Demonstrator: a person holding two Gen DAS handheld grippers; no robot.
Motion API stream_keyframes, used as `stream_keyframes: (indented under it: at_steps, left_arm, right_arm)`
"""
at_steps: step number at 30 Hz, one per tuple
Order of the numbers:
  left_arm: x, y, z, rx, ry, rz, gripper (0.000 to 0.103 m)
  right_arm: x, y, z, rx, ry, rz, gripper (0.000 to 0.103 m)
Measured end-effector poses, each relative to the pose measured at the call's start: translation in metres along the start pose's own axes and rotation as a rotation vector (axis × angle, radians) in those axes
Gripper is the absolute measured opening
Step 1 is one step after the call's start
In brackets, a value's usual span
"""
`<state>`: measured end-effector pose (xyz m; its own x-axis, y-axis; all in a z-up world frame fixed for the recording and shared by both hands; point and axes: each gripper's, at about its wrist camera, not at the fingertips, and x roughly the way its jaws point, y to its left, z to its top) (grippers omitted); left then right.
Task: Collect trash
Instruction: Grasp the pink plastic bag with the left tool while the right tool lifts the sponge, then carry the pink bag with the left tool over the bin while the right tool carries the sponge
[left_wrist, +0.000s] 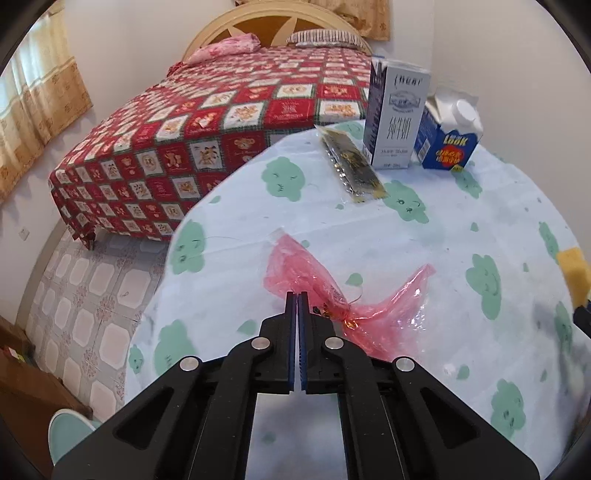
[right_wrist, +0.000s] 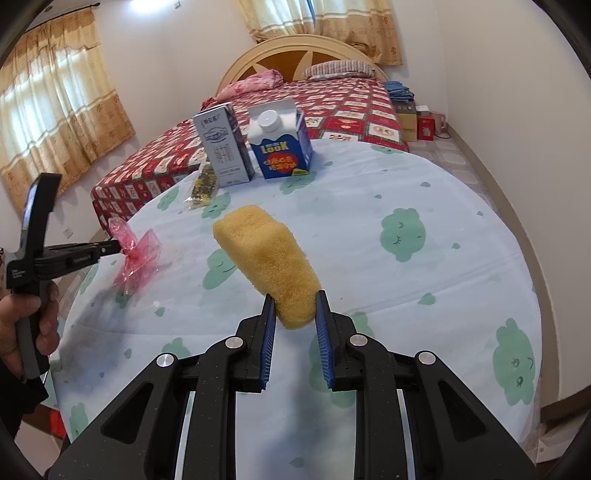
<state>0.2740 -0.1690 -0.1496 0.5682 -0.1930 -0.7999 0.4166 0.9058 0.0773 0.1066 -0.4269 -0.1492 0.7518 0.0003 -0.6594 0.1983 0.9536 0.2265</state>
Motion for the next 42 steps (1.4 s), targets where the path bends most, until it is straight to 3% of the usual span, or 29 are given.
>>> stream_keyframes:
  at_steps: [10, 19, 32, 42]
  left_arm:
    - [-0.070, 0.046, -0.036, -0.069, -0.071, 0.045, 0.001]
    - [-0.118, 0.083, -0.090, -0.112, -0.095, 0.138, 0.001]
    - [-0.152, 0.119, -0.140, -0.150, -0.106, 0.232, 0.001]
    - [-0.163, 0.141, -0.166, -0.177, -0.099, 0.285, 0.001]
  right_arm:
    - [-0.007, 0.041, -0.003, -0.051, -0.014, 0.049, 0.022]
    - [0.003, 0.105, 0.001, -0.146, -0.026, 0.124, 0.022]
    - [0.012, 0.200, -0.003, -0.294, -0.019, 0.213, 0.022]
    - [0.014, 0.239, -0.009, -0.364, -0.016, 0.244, 0.022]
